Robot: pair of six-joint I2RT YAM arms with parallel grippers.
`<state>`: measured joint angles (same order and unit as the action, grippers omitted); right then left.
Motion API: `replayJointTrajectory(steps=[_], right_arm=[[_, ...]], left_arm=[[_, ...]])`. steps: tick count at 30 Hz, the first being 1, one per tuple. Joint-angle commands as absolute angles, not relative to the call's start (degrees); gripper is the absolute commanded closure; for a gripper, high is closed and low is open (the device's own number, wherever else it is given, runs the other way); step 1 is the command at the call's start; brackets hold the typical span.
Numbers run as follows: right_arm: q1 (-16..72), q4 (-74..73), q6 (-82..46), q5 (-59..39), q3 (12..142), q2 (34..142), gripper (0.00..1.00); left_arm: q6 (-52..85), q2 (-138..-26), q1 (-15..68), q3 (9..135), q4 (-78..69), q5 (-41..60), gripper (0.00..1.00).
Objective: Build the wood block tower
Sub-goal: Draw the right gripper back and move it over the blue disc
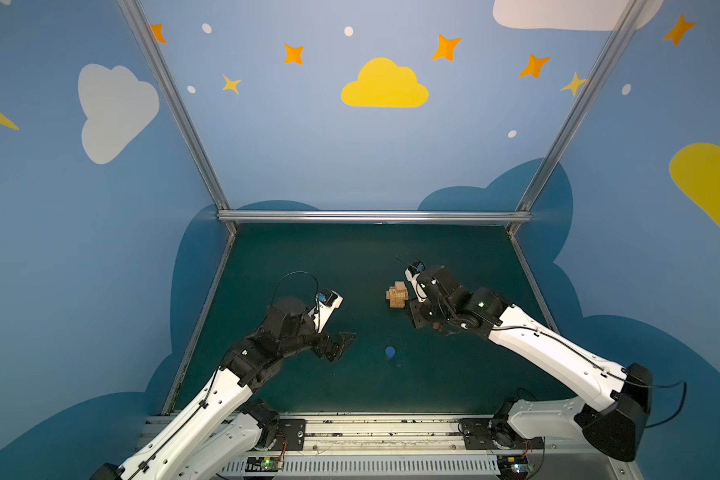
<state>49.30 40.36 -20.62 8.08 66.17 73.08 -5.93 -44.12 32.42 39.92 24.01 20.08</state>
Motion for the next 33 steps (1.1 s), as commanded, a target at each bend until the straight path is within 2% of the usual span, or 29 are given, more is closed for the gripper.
replayJointTrajectory(steps=[1, 6, 15, 33], right_arm=[[50.2, 37.4, -20.2, 5.0, 62.9, 71.6, 0.64], [52.9, 35.8, -19.8, 5.4, 58.4, 70.2, 0.64], [56.0, 30.1, -19.6, 2.9, 52.4, 70.3, 0.63], [58.5, 26.3, -17.8, 4.5, 53.5, 83.9, 0.63]], left_arm=[[-8.4, -43.9, 32.6, 39.6, 24.0, 24.1, 0.0], [-10.4, -46.2, 32.7, 40.3, 25.5, 27.2, 0.0], [-14.2, -47.6, 32.8, 38.7, 26.6, 27.0, 0.0], [-17.8, -48.8, 33.4, 36.6, 27.6, 25.4, 0.0]])
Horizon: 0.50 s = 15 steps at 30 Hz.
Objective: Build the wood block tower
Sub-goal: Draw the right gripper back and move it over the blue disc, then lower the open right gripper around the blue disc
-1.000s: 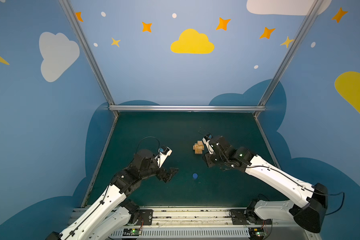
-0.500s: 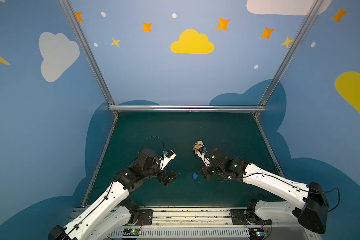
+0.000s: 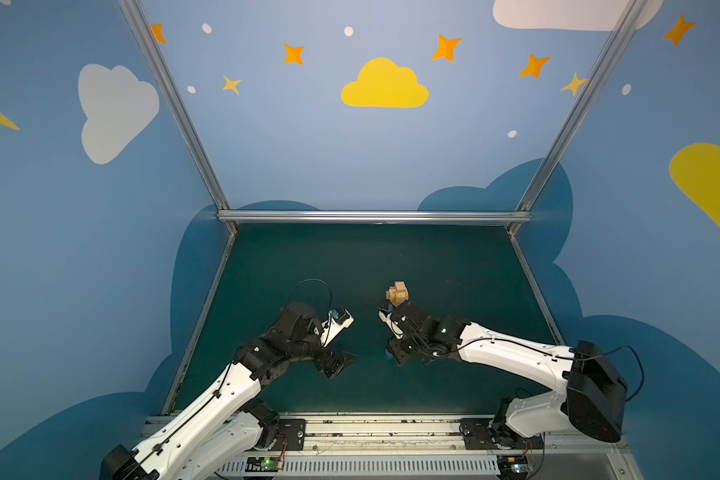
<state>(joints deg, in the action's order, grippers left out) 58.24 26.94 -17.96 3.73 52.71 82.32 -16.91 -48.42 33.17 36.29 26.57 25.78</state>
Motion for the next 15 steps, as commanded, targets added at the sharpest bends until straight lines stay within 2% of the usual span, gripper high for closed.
replayJointTrajectory(steps=[1, 15], right_arm=[[58.5, 26.3, -17.9, 4.7, 53.5, 84.6, 0.63], [58.6, 25.8, -18.1, 3.8, 55.2, 91.7, 0.63]], left_arm=[[-17.9, -48.9, 33.4, 36.6, 27.7, 25.5, 0.0], [-17.8, -49.7, 33.5, 36.5, 27.8, 25.3, 0.0]])
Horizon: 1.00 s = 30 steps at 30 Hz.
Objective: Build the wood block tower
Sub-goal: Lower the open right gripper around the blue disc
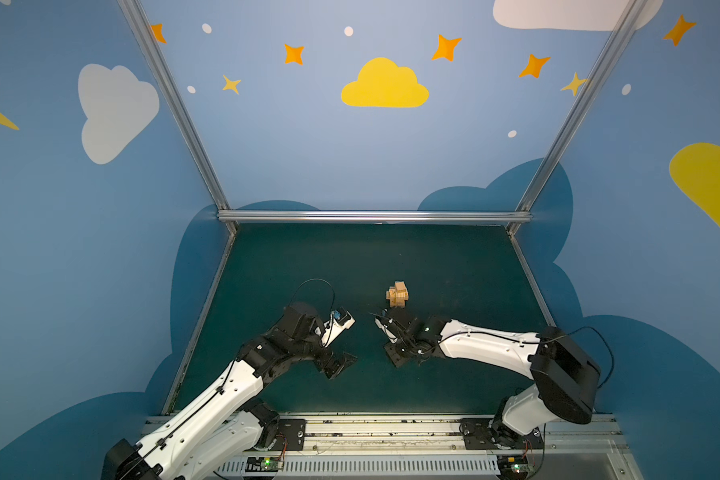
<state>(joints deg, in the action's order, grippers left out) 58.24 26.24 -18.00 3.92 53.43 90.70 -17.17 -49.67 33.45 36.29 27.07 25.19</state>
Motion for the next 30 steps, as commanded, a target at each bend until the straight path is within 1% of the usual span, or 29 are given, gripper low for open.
replayJointTrajectory(steps=[1, 25, 30], right_arm=[[58.6, 26.0, -18.1, 3.9, 55.5, 92.2, 0.64], [58.6, 28.7, -18.9, 6.1, 58.7, 96.9, 0.65], [58.6, 29.0, -18.9, 6.0, 59.0, 97.3, 0.67]], left_arm=[[-17.8, -49.7, 33.6, 36.6, 27.8, 25.3, 0.0], [-17.7, -49.6, 33.9, 36.7, 27.8, 25.6, 0.0], [-17.8, -49.6, 34.0, 36.7, 27.9, 25.6, 0.0]])
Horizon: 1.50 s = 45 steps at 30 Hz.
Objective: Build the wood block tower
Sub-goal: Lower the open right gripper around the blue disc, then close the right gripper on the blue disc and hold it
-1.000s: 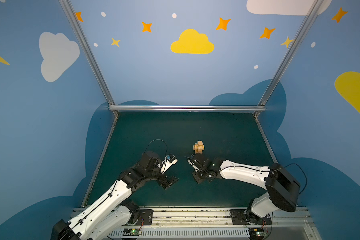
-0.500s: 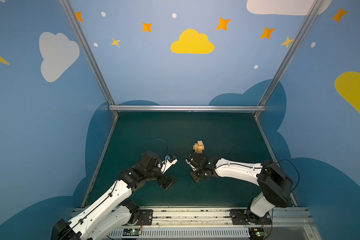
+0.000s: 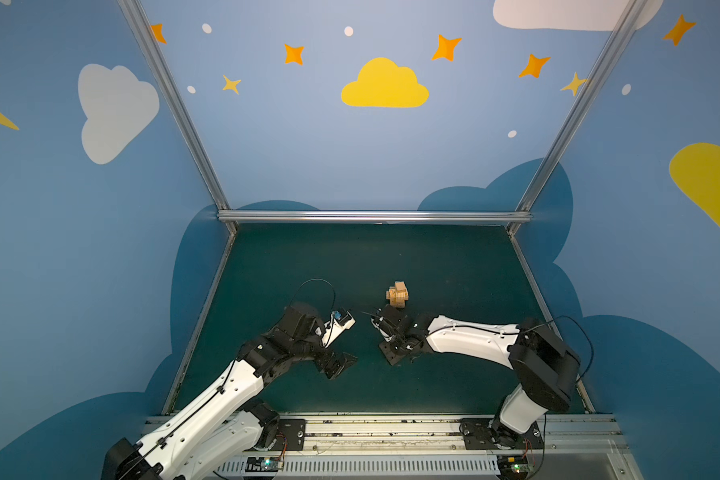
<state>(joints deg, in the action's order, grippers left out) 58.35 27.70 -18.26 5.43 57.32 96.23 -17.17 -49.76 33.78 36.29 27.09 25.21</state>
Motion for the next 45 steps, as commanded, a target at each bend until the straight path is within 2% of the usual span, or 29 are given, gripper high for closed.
replayJointTrajectory(steps=[1, 10, 18, 35, 40, 45], right_arm=[[58.5, 28.9, -18.8, 6.0, 59.1, 97.4, 0.68], [58.6, 30.0, -18.9, 6.8, 60.2, 98.7, 0.68], [58.6, 30.1, -18.7, 6.7, 60.4, 98.9, 0.73], [58.6, 31.6, -19.0, 7.1, 61.4, 100.2, 0.71], [58.6, 31.2, -18.9, 6.5, 61.4, 99.9, 0.8], [58.6, 31.9, -18.8, 6.7, 61.8, 100.1, 0.81]], left_arm=[[-17.7, -49.6, 34.0, 36.7, 27.9, 25.6, 0.0], [-17.8, -49.5, 34.0, 36.7, 28.0, 25.6, 0.0], [-17.9, -49.5, 34.1, 36.7, 28.1, 25.5, 0.0], [-18.1, -48.7, 34.1, 36.7, 27.8, 24.7, 0.0], [-18.1, -48.7, 34.1, 36.8, 27.8, 24.6, 0.0], [-18.0, -48.6, 34.1, 36.8, 27.7, 24.5, 0.0]])
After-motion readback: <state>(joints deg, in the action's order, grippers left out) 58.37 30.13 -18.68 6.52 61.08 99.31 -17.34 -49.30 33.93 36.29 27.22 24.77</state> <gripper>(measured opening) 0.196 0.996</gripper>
